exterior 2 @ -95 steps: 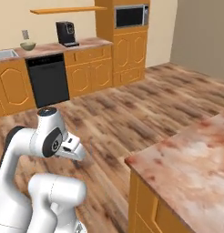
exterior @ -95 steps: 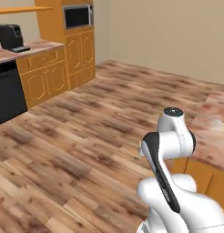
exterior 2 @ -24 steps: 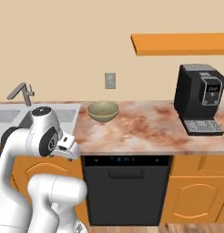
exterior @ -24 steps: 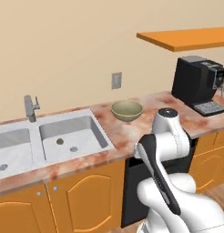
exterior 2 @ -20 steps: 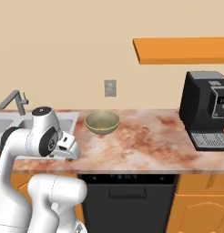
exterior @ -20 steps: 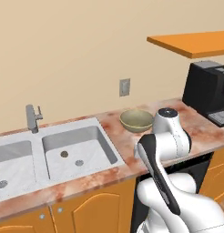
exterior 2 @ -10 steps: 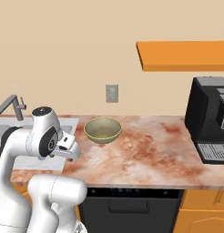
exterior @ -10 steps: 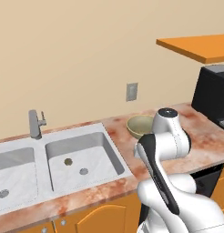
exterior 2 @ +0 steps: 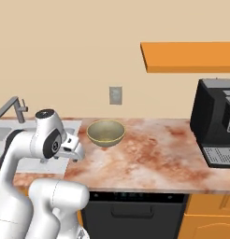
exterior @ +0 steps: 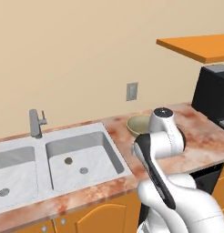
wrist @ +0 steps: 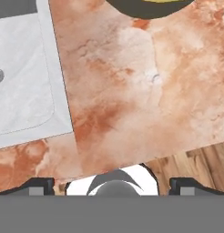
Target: Clear the mugs and bowl far away from the sink.
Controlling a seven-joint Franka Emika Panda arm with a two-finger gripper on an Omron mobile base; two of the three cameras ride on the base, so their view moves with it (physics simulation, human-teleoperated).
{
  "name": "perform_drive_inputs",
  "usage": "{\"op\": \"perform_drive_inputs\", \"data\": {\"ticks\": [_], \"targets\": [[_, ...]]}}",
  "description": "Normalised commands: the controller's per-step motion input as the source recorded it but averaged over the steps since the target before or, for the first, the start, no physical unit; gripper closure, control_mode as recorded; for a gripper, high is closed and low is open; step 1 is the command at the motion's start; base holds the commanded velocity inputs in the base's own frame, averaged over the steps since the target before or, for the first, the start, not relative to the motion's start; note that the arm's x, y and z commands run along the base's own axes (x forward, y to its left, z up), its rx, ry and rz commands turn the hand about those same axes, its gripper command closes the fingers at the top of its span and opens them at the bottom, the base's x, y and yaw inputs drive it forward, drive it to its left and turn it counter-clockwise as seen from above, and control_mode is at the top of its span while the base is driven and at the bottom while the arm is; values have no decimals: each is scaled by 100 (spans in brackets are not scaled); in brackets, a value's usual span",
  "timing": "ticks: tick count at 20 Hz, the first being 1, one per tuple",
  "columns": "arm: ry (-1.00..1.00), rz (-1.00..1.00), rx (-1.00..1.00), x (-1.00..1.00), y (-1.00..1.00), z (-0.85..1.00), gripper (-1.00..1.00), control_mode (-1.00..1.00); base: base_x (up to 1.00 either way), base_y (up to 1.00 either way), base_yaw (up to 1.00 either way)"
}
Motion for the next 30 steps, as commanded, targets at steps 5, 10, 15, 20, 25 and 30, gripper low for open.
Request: {"op": "perform_drive_inputs", "data": {"ticks": [5,10,15,20,25,30], "targets": [[0,14,-37,86,5,44,-100,-100,0,0,0],[19,10,-20,92,4,55,-100,-100,0,0,0],[24,8,0,100,0,2,-100,-100,0,0,0],[0,4,0,83,3,-2,-100,-100,0,0,0],[1,3,0,97,0,-22,-100,-100,0,0,0],[3,2,0,75,8,-51,-100,-100,0,0,0]]}}
